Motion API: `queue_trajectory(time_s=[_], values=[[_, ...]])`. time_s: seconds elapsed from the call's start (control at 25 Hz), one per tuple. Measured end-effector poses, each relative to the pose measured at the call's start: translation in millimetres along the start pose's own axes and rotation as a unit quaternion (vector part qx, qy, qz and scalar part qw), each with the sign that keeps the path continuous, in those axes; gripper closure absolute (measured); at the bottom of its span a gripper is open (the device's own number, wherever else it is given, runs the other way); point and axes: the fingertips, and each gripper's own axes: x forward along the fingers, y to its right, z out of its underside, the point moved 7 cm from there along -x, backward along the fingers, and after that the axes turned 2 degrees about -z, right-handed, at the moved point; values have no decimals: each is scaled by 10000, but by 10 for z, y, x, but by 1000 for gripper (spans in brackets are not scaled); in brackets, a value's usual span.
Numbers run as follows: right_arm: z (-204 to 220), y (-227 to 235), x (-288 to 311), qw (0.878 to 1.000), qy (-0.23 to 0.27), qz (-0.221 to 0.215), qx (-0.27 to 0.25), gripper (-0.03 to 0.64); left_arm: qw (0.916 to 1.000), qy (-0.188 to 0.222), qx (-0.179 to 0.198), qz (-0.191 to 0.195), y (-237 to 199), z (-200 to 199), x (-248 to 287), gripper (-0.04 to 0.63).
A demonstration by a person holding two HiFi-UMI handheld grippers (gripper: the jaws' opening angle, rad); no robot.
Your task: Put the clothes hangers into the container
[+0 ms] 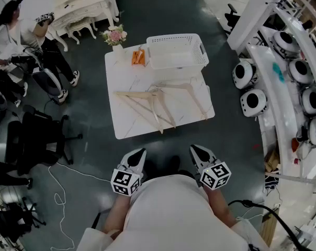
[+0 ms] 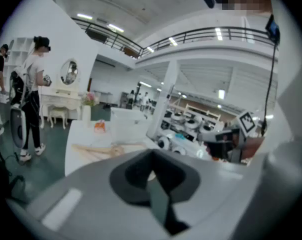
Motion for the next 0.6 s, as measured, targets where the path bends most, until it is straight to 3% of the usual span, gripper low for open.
queue_trajectory(time_s=[0.6], values=[[-34, 17, 63, 9999, -36, -130, 19, 615, 9999, -26, -35, -103, -44, -4, 36, 595]])
